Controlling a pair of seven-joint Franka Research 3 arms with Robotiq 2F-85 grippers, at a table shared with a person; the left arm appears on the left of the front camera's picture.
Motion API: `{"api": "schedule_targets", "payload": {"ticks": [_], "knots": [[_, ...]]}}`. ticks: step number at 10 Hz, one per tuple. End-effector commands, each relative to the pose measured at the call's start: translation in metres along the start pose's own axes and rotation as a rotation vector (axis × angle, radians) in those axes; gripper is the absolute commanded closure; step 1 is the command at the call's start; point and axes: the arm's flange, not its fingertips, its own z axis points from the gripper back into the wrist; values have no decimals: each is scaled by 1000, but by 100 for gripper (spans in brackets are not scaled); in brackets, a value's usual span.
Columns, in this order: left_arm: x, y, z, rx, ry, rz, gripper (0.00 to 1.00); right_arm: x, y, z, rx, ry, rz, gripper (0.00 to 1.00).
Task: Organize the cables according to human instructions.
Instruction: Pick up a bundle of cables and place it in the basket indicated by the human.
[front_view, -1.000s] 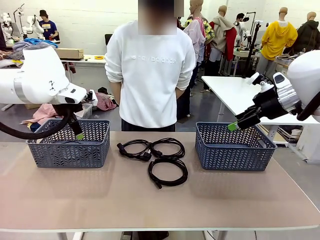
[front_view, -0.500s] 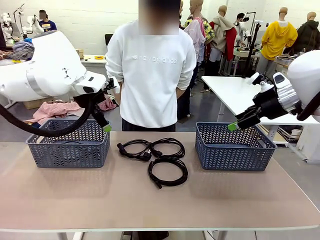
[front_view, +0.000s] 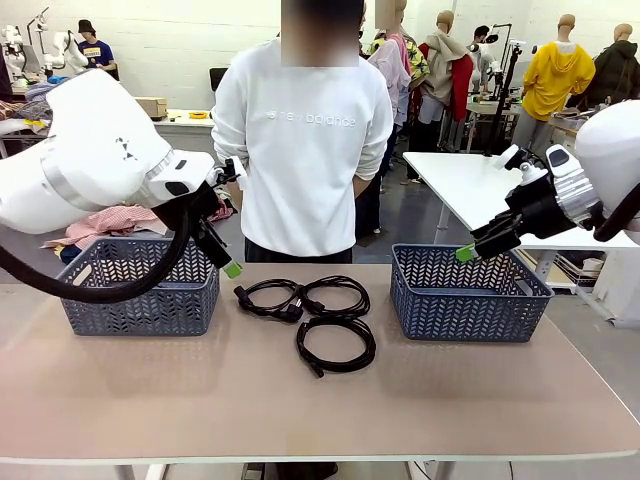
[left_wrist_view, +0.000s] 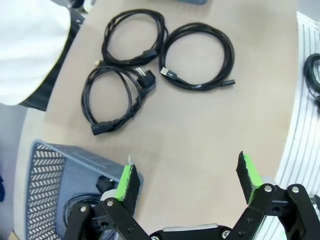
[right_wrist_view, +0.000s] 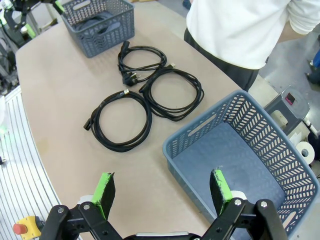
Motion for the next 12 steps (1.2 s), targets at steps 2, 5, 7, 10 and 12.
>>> {"api": "schedule_targets", "payload": {"ticks": [2,5,7,10,12], "knots": [[-10,-20,2,14,8,9,0,0,-2,-2,10,-26,18,0],[-4,-6,1,-1,3,-3,0,0,-2,-2,10,-26,18,0],[-4,-6,1,-1,3,-3,0,0,-2,-2,10,-26,18,0],[-4,-6,1,-1,3,-3,0,0,-2,-2,10,-26,18,0],[-4,-6,1,-1,3,-3,0,0,-2,-2,10,-26,18,0]]}}
